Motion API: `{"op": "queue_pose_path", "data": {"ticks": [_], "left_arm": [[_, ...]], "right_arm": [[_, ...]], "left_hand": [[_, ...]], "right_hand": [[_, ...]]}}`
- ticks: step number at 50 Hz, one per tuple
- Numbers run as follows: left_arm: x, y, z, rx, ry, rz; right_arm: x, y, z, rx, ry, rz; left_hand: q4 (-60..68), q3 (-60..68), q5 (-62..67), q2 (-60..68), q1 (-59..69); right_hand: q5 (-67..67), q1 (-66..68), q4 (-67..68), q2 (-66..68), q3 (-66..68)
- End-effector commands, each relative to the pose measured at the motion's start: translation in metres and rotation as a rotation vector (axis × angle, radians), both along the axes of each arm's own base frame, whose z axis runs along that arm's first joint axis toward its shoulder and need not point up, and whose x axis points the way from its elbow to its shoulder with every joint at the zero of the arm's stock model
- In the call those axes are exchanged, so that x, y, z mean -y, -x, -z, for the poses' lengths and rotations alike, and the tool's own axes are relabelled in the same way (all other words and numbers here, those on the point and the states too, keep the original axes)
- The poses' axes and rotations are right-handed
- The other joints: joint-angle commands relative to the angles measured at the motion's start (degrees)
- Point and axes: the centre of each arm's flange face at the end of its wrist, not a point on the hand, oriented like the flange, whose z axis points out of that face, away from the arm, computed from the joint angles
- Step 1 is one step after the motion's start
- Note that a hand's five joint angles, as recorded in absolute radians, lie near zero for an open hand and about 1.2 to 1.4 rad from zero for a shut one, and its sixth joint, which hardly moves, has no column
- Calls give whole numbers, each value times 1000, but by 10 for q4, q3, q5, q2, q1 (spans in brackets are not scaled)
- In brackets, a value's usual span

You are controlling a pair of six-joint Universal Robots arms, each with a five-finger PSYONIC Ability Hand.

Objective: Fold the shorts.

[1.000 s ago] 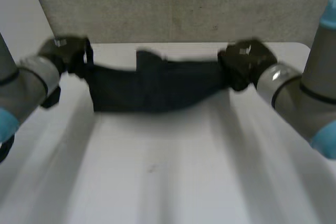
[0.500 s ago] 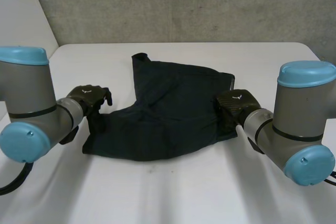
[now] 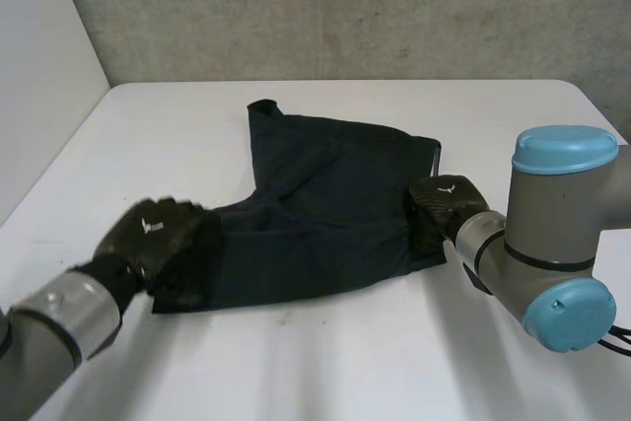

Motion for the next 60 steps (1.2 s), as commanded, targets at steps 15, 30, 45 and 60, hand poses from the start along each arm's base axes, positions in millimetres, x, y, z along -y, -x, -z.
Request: {"op": "queue_pose_path", "data": {"ticks": [15,30,45,60], "left_arm": [[26,-22,50,91,-35,-74],[37,-29,65,160,-44,-74],[46,-29,75,165,-73,-74],[52,-28,79,166,-77,-75]], "right_arm": [[-2,1,1,2,-8,0],[-4,0,3,1,-12,-6],[-5,0,3,0,-13,-9],[-6,-1,4,-5,-13,-14]], "left_hand": [[29,32,36,31,29],[7,10,14,9,7],[22,25,29,24,23],[70,72,76,71,70]], "right_hand": [[133,258,117,124,116],[133,258,117,124,116],[133,258,117,124,116],[133,258,117,124,116]]}}
